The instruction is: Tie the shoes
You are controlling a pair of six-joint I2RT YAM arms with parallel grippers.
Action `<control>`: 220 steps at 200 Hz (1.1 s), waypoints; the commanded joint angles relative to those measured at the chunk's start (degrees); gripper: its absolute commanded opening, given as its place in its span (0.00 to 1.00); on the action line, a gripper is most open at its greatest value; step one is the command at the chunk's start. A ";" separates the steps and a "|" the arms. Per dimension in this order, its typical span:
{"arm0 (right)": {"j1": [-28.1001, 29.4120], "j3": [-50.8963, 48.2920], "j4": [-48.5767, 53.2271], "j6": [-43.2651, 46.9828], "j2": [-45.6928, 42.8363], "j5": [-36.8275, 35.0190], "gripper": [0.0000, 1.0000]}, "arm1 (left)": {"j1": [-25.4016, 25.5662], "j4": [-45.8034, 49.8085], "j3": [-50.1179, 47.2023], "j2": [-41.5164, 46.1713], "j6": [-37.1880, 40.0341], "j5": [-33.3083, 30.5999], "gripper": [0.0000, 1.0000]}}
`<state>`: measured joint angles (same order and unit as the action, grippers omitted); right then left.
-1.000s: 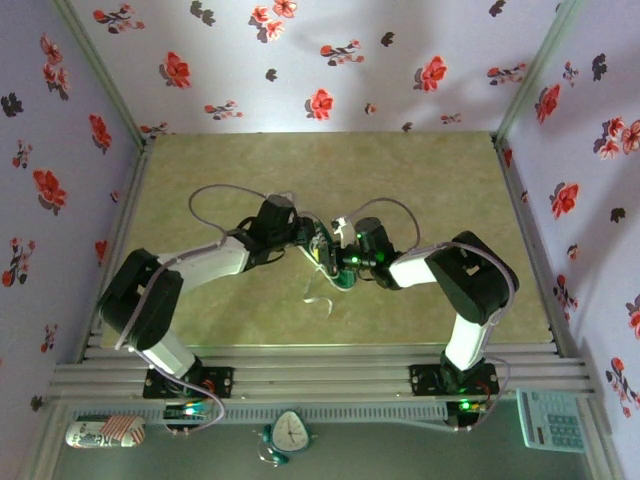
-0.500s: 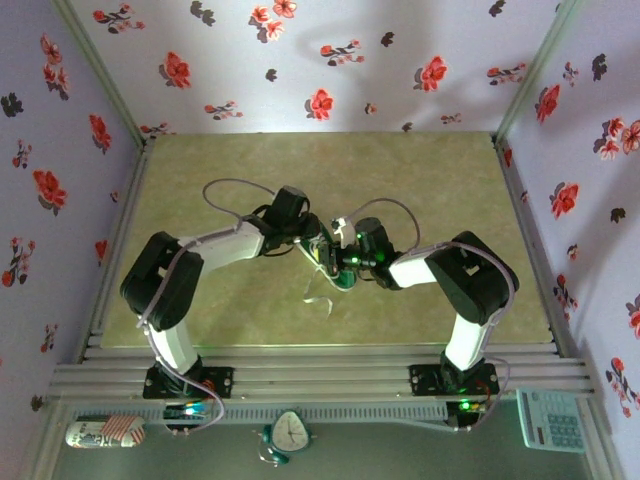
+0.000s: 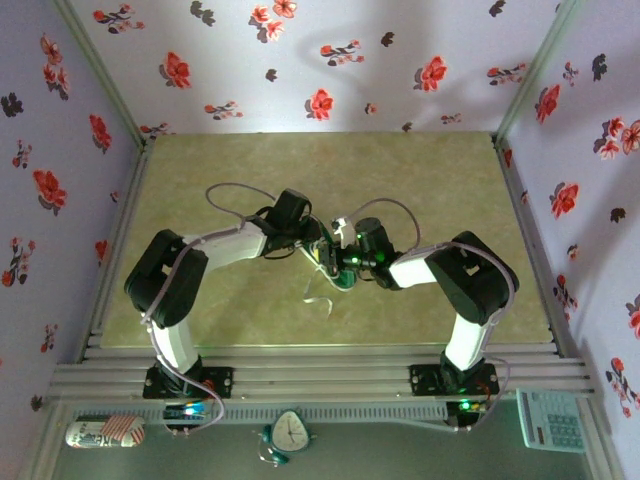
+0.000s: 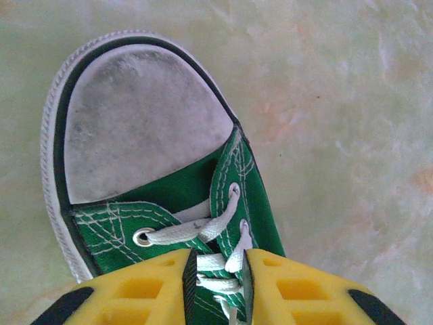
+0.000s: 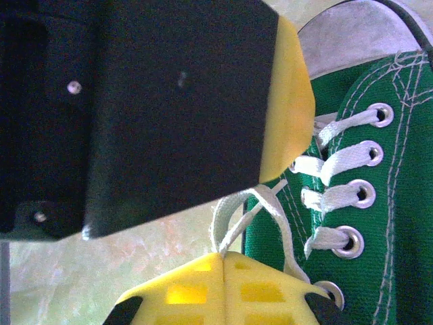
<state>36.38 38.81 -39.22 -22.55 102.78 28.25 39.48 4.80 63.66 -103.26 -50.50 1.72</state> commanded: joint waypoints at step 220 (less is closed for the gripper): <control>0.32 -0.83 -0.93 1.03 0.01 -2.02 0.00 | 1.42 -1.47 -2.04 0.04 -2.50 0.81 0.00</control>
<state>36.45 38.61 -39.46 -22.57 102.78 27.86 40.60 3.68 62.54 -103.83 -52.84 2.72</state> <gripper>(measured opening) 0.063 0.063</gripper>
